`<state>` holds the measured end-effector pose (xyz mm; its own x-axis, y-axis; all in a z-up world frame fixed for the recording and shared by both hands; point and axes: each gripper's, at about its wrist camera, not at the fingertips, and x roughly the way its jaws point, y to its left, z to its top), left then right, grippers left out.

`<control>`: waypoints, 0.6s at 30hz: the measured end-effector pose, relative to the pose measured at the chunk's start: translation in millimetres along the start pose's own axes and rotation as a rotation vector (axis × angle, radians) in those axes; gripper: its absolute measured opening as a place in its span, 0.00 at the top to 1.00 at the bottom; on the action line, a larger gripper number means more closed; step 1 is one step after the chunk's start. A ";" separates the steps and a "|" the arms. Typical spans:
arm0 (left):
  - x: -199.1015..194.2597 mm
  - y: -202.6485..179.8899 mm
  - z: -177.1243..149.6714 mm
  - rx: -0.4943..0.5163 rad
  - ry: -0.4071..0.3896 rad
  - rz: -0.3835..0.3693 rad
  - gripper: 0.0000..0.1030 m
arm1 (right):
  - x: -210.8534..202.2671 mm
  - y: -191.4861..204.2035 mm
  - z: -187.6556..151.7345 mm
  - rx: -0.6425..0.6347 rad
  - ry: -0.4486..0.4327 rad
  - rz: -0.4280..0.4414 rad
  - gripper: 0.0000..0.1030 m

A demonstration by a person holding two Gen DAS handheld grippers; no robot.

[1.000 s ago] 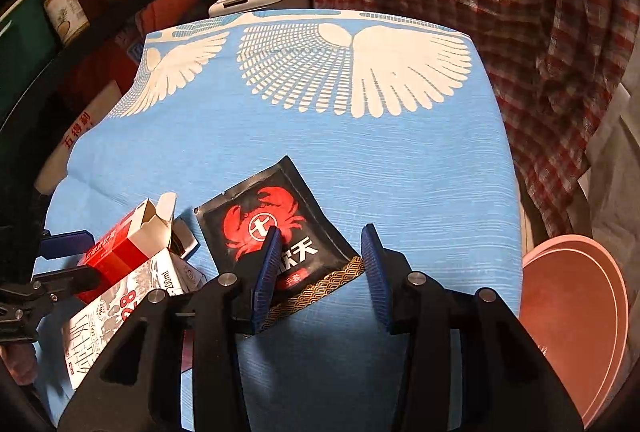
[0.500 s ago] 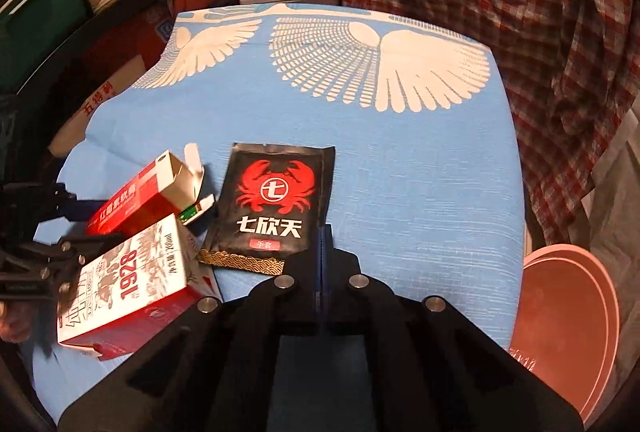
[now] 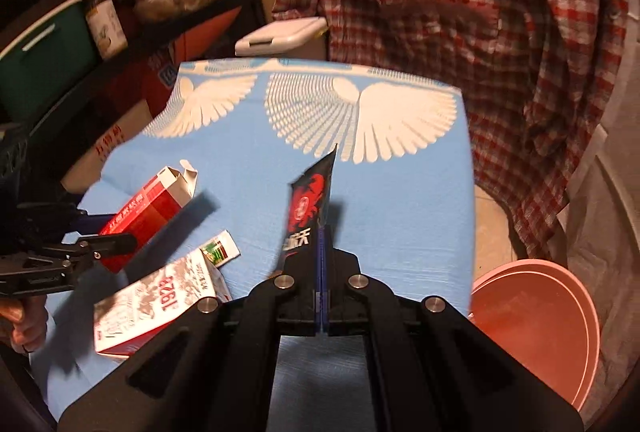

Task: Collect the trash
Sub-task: 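Grasp the red ointment box with the left tool while the right tool grasps the black crab sachet, then lift the black sachet with the right tool toward the pink bucket while the left tool holds the red box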

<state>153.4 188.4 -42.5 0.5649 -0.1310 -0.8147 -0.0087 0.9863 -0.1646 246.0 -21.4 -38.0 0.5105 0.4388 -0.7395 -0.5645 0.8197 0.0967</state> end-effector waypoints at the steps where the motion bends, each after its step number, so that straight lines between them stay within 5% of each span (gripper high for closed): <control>1: -2.4 -1.2 0.7 0.001 -0.007 0.003 0.66 | -4.0 0.4 0.8 -0.001 -0.008 -0.001 1.00; 18: -47.0 -32.3 3.4 -0.042 -0.137 0.046 0.66 | -78.8 2.1 -5.3 0.026 -0.137 -0.012 1.00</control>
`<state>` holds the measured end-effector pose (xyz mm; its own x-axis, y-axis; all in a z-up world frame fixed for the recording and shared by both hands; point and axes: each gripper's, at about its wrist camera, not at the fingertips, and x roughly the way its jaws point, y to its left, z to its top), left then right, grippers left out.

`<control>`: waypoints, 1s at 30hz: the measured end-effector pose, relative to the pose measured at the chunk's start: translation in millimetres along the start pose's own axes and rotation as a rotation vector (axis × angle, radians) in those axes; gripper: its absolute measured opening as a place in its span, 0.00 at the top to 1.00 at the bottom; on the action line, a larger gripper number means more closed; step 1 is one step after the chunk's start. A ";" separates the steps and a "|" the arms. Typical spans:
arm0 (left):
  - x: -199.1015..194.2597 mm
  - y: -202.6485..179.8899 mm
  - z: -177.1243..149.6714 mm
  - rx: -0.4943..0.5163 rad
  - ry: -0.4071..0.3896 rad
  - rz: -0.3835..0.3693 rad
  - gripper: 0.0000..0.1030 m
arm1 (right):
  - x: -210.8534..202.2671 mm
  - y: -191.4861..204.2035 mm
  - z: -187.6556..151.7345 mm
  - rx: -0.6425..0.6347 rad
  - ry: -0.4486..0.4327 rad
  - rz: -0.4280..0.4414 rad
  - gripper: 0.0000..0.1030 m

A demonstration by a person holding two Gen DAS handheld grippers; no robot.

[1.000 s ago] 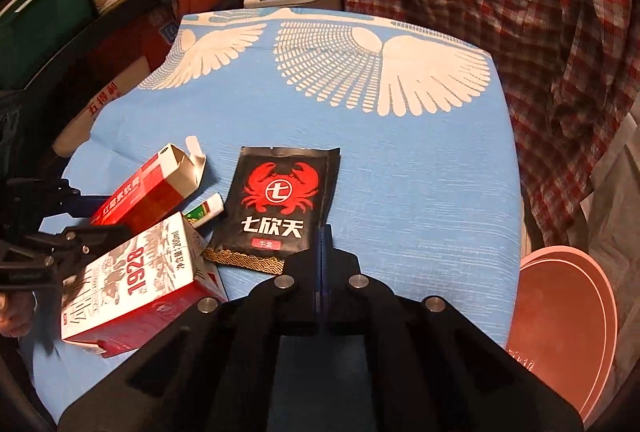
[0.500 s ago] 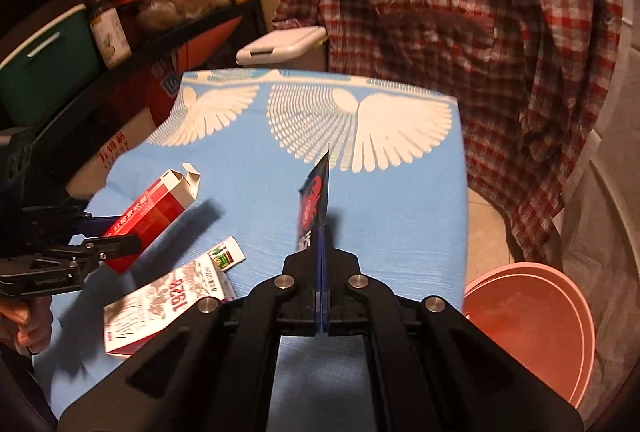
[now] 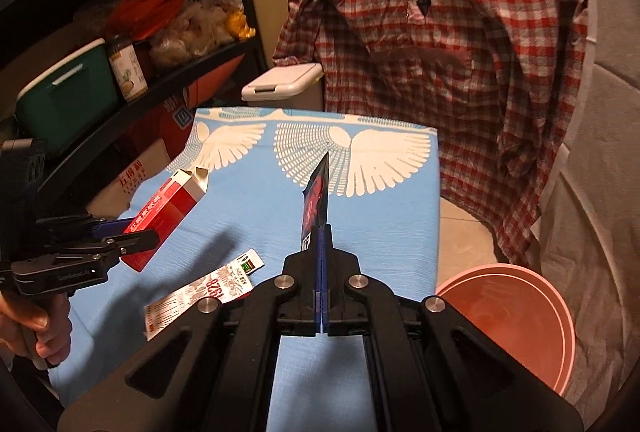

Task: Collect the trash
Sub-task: 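Lift the black sachet with the right tool toward the pink bucket while the left tool holds the red box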

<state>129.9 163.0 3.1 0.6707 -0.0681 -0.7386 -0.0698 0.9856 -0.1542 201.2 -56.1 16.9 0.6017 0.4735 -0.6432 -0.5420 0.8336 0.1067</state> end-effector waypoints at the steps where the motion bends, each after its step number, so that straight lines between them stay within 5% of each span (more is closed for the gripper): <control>1: -3.2 -3.4 -0.6 0.000 -0.009 0.005 0.66 | -5.6 -0.5 -0.2 0.003 -0.009 -0.001 1.00; 30: -48.8 -59.5 -8.3 0.002 -0.119 0.012 0.66 | -136.4 -39.9 -25.8 0.106 -0.160 -0.062 1.00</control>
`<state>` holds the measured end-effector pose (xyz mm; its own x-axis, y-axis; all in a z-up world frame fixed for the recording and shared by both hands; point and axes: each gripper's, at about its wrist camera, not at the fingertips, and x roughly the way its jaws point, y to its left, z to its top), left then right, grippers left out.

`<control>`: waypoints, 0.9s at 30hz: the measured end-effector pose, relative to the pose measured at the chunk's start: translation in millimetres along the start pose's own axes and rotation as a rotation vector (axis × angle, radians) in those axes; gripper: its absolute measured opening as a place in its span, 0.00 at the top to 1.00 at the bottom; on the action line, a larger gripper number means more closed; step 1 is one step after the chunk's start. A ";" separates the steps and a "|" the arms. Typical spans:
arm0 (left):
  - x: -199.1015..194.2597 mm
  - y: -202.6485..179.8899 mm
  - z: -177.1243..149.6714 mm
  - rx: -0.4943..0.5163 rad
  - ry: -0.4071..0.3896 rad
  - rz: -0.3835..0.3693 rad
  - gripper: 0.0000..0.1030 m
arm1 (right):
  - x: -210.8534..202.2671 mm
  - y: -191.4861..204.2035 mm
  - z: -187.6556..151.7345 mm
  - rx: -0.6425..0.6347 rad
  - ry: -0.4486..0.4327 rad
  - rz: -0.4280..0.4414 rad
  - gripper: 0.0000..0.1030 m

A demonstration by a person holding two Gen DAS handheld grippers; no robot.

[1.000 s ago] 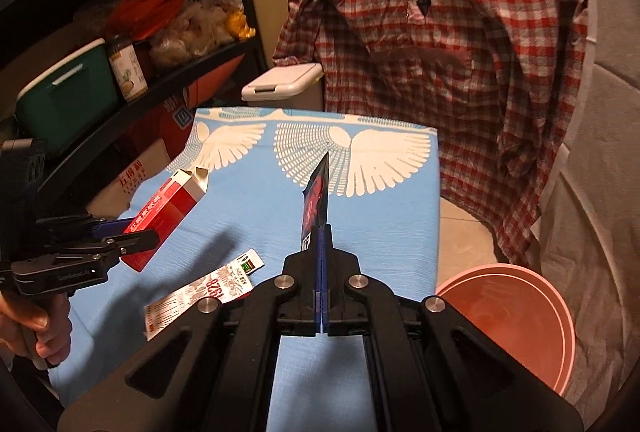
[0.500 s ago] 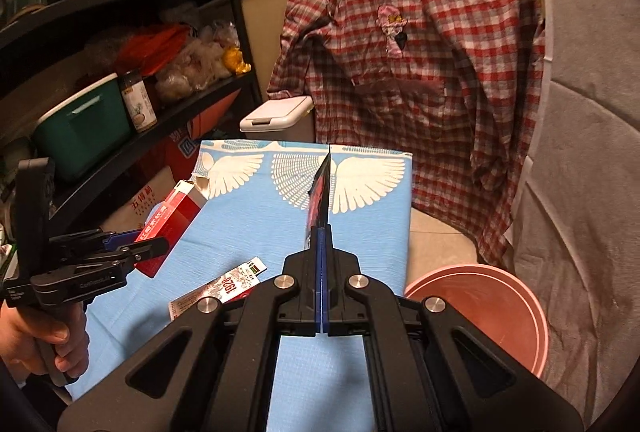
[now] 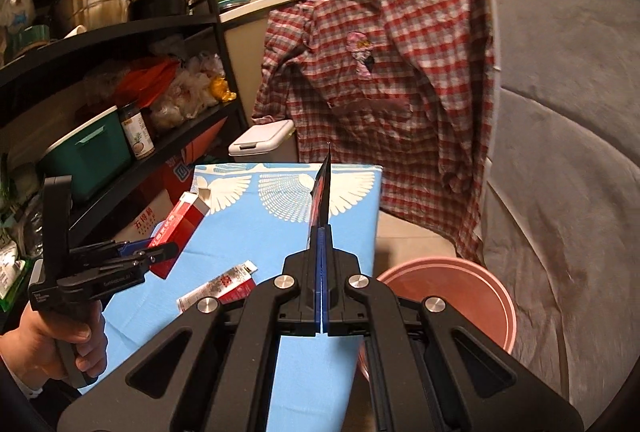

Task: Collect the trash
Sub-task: 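Lift the black sachet with the right tool toward the pink bucket while the left tool holds the red box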

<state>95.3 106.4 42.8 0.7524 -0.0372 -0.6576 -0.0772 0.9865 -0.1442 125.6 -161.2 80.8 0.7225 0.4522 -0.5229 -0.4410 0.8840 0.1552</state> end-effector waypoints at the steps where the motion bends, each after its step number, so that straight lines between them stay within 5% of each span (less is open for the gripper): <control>1: -0.9 -2.0 0.9 -0.001 -0.003 -0.003 0.66 | -3.0 -1.6 -1.6 0.003 -0.003 -0.007 1.00; 27: 13.5 -50.5 5.5 0.027 -0.009 -0.074 0.66 | -22.6 -55.8 -7.8 0.091 -0.034 -0.134 1.00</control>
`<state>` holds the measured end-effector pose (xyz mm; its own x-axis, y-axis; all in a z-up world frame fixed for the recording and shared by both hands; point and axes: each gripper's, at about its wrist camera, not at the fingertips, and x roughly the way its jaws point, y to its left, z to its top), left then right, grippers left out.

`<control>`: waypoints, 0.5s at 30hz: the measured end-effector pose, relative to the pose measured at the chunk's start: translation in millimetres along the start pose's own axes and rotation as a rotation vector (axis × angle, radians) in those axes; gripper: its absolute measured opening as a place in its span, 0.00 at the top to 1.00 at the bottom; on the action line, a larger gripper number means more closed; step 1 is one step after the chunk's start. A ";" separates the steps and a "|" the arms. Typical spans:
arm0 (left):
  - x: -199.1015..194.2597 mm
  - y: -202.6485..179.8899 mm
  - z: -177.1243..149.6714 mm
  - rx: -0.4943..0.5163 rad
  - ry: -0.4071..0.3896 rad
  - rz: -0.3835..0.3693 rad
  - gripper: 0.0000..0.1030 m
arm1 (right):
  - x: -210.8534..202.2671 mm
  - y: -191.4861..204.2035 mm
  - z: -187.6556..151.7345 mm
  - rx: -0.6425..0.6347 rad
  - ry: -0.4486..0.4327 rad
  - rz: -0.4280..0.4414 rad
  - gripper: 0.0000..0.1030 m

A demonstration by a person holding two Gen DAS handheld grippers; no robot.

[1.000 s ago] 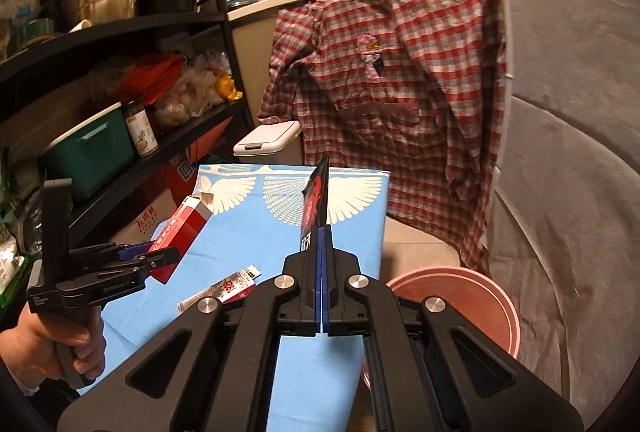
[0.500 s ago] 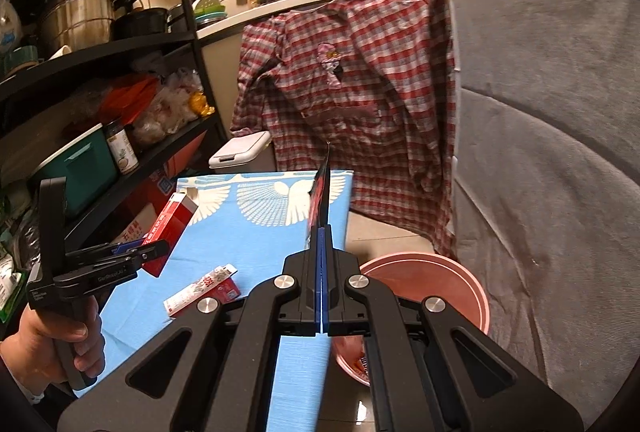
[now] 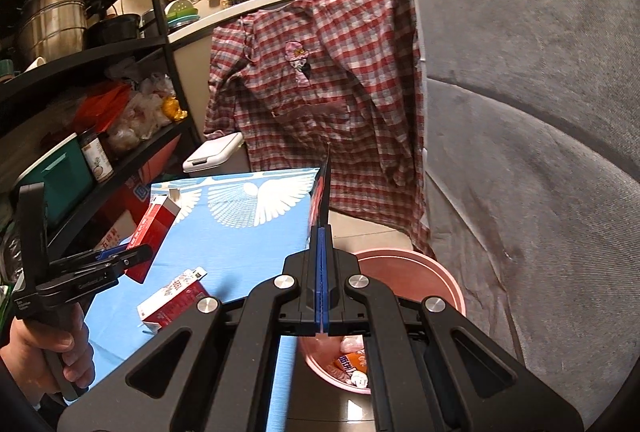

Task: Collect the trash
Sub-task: 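Lift the black sachet with the right tool toward the pink bucket while the left tool holds the red box, then open the right tool over the bucket dropping the sachet while the left tool drops the red box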

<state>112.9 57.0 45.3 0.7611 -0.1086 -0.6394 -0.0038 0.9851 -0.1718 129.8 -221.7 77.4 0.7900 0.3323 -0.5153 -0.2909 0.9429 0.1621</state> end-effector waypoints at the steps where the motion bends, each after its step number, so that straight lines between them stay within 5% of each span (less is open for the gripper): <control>1: 1.7 -2.2 -0.2 0.002 0.001 -0.002 0.66 | 0.5 -1.4 -0.2 0.003 0.001 -0.004 1.00; 15: 25.9 -32.8 1.0 0.026 0.030 -0.060 0.66 | 15.0 -23.8 -2.7 0.031 0.038 -0.063 1.00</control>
<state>133.4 22.1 35.1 0.7398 -0.1711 -0.6507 0.0583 0.9798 -0.1914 147.1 -239.2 63.6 0.7850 0.2718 -0.5566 -0.2237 0.9623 0.1544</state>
